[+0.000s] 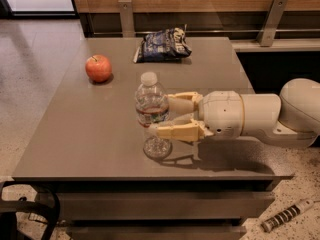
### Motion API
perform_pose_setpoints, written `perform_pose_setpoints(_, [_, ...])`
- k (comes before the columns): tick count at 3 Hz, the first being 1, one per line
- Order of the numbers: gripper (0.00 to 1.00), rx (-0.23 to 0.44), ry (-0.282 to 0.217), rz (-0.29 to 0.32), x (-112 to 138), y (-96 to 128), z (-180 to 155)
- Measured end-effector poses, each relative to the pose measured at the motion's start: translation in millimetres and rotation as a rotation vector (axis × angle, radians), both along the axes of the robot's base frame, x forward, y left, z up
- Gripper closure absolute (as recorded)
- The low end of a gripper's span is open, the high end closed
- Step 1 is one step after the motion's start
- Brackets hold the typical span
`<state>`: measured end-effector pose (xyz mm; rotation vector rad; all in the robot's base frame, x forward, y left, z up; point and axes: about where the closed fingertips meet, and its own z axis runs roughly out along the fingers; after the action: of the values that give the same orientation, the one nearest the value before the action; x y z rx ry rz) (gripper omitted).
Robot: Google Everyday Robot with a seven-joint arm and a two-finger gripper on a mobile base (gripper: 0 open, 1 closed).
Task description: Knock water bottle over
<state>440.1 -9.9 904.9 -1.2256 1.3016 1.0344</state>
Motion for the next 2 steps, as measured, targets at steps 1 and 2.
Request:
perform_pose_setpoints(1, [0.92, -0.001, -0.001, 0.004, -0.8, 2.0, 0.8])
perform_pose_setpoints(2, [1.0, -0.002, -0.003, 0.007, -1.4, 3.7, 1.4])
